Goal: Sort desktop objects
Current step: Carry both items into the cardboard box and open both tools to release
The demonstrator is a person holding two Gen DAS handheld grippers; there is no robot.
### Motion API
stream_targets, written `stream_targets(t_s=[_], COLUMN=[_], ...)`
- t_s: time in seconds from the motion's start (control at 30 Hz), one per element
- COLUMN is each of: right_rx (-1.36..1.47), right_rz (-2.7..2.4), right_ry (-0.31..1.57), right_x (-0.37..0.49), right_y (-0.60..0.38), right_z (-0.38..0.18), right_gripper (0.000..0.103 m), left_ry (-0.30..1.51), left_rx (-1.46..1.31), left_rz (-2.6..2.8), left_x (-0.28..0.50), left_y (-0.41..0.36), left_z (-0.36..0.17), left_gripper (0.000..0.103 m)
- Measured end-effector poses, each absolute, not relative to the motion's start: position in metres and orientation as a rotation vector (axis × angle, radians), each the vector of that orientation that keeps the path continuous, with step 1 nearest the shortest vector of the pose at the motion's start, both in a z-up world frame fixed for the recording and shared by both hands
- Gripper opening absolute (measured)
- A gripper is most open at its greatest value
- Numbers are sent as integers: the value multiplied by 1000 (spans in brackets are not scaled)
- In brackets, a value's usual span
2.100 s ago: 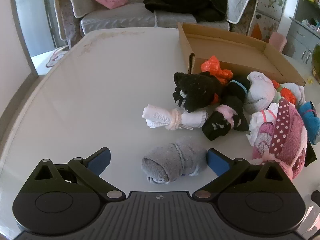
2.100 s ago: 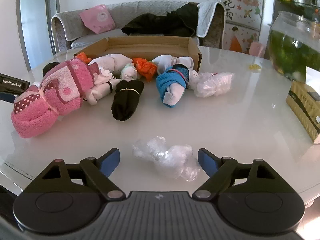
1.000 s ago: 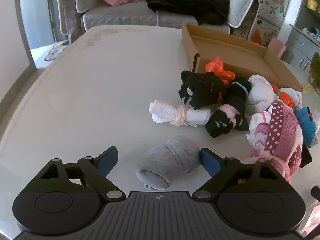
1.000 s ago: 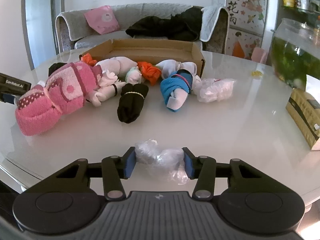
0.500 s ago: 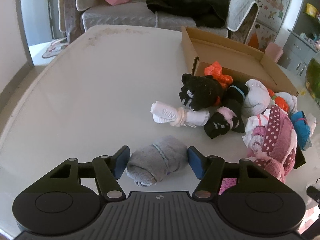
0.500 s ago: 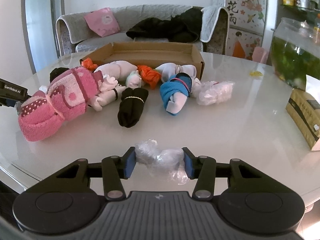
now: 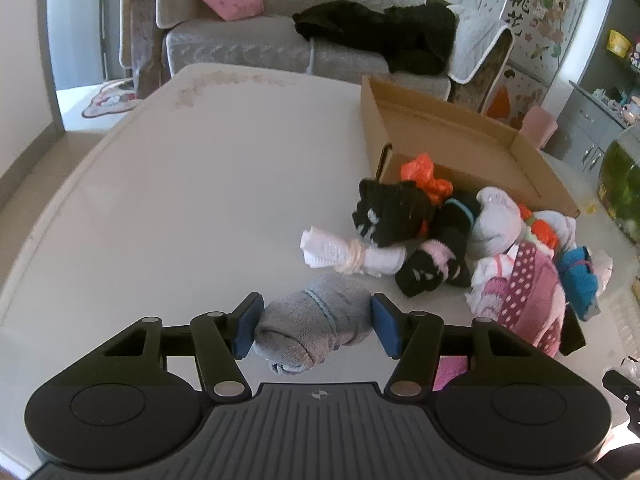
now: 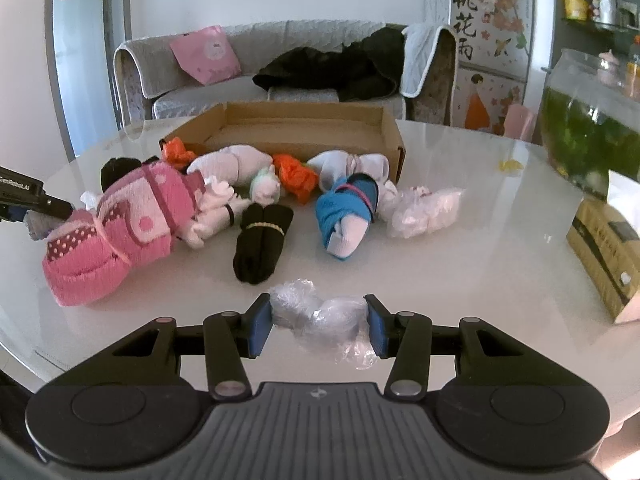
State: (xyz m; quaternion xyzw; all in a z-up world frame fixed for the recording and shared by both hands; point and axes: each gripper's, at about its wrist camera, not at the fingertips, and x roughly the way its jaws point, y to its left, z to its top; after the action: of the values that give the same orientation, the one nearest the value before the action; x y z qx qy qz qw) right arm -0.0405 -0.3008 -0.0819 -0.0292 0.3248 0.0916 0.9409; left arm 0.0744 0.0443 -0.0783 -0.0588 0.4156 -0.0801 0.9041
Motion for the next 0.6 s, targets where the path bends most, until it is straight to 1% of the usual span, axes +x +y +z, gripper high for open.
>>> stream_targets(t_s=[0.17,0.3,0.47,0.6], right_rx=[-48,-51,-30,-39], right_rz=[205,234,272,310], right_ry=[645,614,572,541], right_x=[-33,-14,23,62], right_y=[-303,-301,-301,-296], right_z=[-68,-45,-10,9], right_gripper=[45,45,45,45], left_ry=[830,805,779,793], left_rx=[-140,-116,-86,-86], left_rz=[-184,-206,-237,-264], left_x=[76,89,117,150], left_y=[45,33,5,-22], left_z=[-55,-31,-7,0], left_gripper=[65,65,65,65])
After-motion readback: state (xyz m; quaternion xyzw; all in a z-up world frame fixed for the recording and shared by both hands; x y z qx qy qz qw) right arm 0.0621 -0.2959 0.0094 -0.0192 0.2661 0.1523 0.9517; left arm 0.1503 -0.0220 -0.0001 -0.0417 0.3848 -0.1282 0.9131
